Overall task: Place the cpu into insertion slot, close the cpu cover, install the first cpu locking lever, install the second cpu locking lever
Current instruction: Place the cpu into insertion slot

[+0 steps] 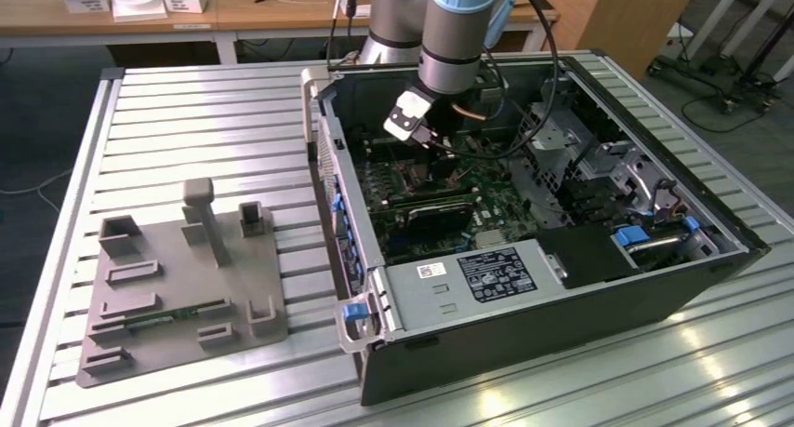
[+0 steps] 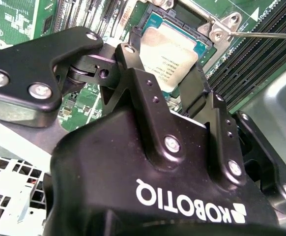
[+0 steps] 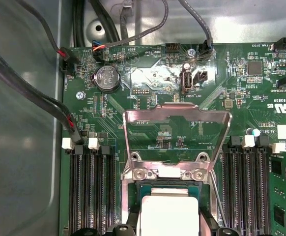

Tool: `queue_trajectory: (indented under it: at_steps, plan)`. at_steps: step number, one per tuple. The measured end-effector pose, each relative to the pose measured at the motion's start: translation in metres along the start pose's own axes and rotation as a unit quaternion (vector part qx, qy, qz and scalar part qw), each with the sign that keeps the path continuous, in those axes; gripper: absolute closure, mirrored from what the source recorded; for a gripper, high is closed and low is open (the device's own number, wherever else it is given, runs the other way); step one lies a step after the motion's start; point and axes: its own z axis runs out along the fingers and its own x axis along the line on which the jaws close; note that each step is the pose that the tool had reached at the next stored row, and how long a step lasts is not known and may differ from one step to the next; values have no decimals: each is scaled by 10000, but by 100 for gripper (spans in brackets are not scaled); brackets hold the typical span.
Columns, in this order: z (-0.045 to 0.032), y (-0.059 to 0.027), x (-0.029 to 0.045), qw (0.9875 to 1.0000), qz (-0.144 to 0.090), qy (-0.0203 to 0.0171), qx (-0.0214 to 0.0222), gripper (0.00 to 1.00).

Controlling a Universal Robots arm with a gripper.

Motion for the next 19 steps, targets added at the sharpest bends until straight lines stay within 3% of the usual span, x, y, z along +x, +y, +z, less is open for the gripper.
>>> queue_trajectory:
  at_steps: [9,10,19]
  plan:
    - [4,1,2,10000,-7,6,-4,45]
    - [3,1,2,10000,-8,5,-3,39]
    - [0,0,0,10000,-13,1,0,39]
